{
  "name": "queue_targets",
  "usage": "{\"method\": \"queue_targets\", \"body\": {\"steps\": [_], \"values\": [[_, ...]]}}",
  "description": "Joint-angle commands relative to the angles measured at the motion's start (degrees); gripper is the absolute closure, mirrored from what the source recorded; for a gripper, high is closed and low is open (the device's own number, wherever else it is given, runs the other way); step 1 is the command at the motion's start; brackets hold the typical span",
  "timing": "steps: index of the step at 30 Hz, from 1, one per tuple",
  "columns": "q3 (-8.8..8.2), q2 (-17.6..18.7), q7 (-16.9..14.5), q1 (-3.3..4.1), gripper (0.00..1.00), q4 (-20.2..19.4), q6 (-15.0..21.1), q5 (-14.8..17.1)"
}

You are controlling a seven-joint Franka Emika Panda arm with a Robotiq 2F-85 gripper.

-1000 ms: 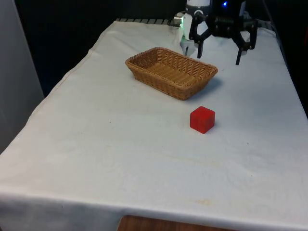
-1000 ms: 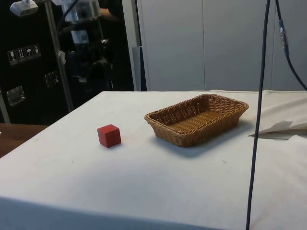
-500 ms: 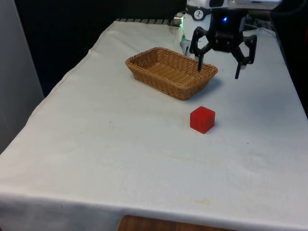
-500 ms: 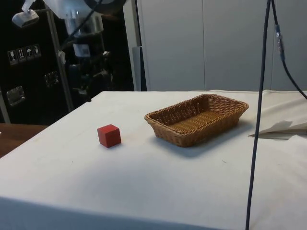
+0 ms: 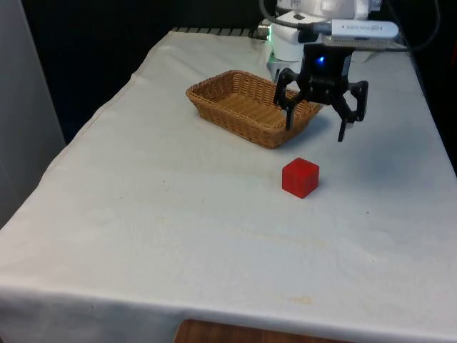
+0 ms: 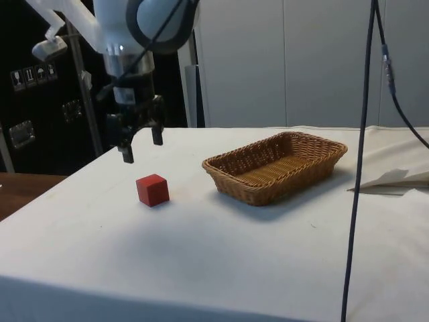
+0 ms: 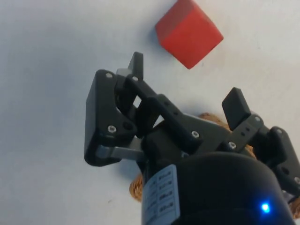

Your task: Pick up the cube and place it into the basket.

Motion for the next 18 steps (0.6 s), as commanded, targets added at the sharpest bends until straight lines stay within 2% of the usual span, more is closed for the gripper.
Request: {"method": "queue_targets", "body": {"steps": [1,3,5,11,13,14,18], "values": [[-0.4,0.4,0.74,0.23,0.0,-0.17,1.2,-0.57],[-0.11,0.57,0.29,0.0,0.0,-0.11,0.69,-0.11],[-0.69,1.2,1.15,0.29,0.0,-0.4,2.35,-0.8],[-1.26,3.32,2.41,0.34,0.0,-0.46,4.76,-1.43],[-0.86,3.32,1.89,0.0,0.0,-0.34,4.01,-0.97],[-1.43,3.9,2.86,0.29,0.0,-0.46,5.39,-1.72],[-1.83,5.27,3.84,0.34,0.0,-0.4,6.65,-2.29]]}}
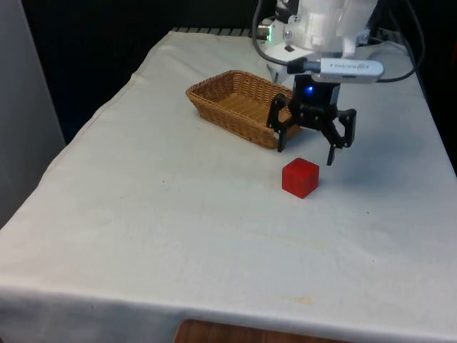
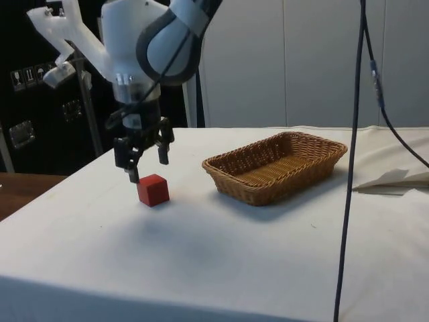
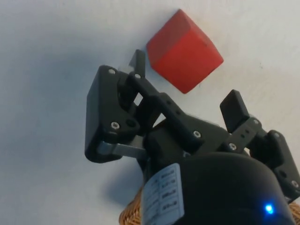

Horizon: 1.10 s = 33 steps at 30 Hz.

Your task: Pick up the cube and place it into the basket.

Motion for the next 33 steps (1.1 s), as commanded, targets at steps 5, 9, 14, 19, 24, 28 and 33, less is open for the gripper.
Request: {"method": "queue_targets", "body": {"steps": [5,9,14,19,24,28,33], "values": [[-0.92,1.38,1.83,0.4,0.0,0.0,2.01,-1.49],[-1.32,2.64,3.09,0.4,0.0,0.11,3.21,-2.41],[-0.97,3.27,3.55,0.0,0.0,0.11,3.38,-2.75],[-1.72,4.87,5.73,0.52,0.0,1.09,4.58,-4.18],[-1.78,5.79,6.7,0.46,0.03,1.95,4.53,-4.76],[-1.83,6.19,7.1,0.52,0.55,2.35,4.53,-4.87],[-1.83,6.36,7.28,0.52,0.97,2.52,4.53,-4.93]]}}
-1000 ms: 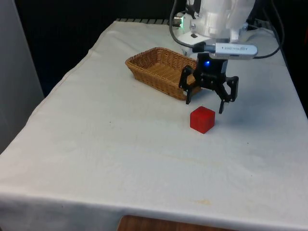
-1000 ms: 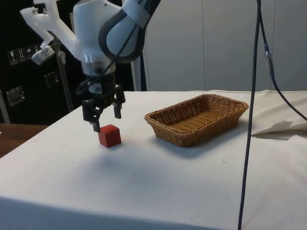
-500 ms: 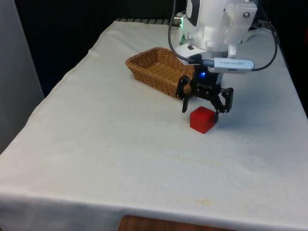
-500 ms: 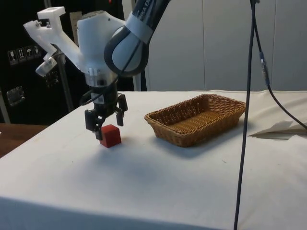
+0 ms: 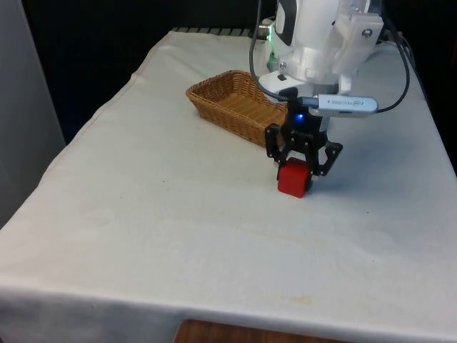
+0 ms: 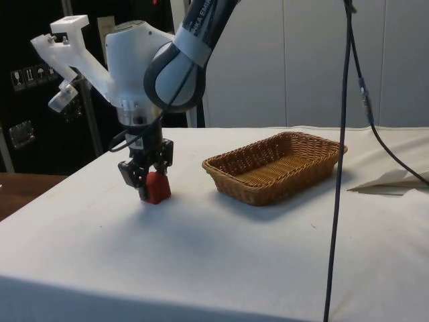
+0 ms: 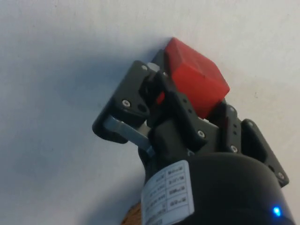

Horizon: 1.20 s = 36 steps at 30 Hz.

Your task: Pick up the cube and place it into the basket.

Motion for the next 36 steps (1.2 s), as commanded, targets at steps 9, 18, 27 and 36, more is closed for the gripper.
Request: {"method": "queue_targets", "body": {"steps": [9,18,27,36], "values": [[-0.57,0.0,0.92,0.52,0.99,0.06,0.29,-0.63],[-0.29,-3.55,2.58,0.97,0.99,-2.18,-0.23,-2.18],[-0.29,-7.33,4.13,1.2,0.99,-5.21,-0.23,-4.13],[0.0,-11.34,5.79,1.38,0.99,-8.42,-0.17,-6.07]]}}
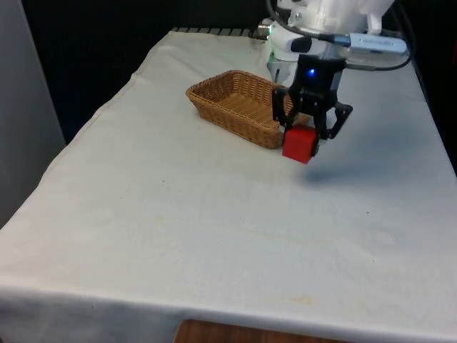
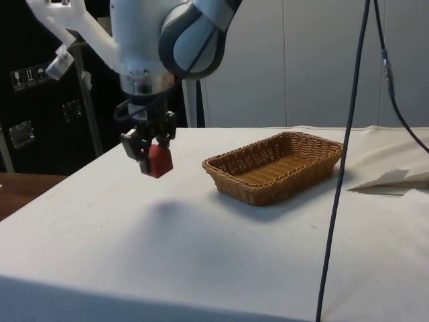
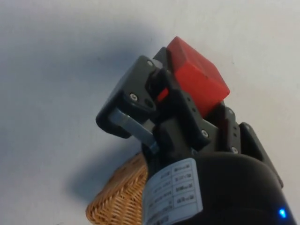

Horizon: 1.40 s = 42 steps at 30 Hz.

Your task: Pick up the cube and place it into the basket.

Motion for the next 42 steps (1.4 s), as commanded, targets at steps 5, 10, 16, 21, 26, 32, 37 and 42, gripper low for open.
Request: {"method": "queue_targets", "body": {"steps": [5,10,16,21,26,32,37,42], "values": [[-0.4,-3.55,1.6,0.34,0.99,-3.44,0.86,-1.72],[-0.4,-6.02,2.58,0.29,0.99,-6.13,1.49,-2.92],[-0.4,-8.71,3.21,0.11,0.99,-9.22,2.06,-4.07],[-0.4,-10.89,3.09,-0.11,0.99,-11.75,2.52,-4.64],[-0.4,-12.78,2.81,-0.4,0.99,-14.04,3.21,-5.21],[-0.63,-15.01,2.29,-0.69,0.99,-16.79,3.78,-5.67],[-0.8,-16.79,1.83,-0.97,0.99,-19.25,4.47,-6.25],[-0.97,-18.45,1.03,-1.38,0.99,-21.54,4.93,-6.47]]}}
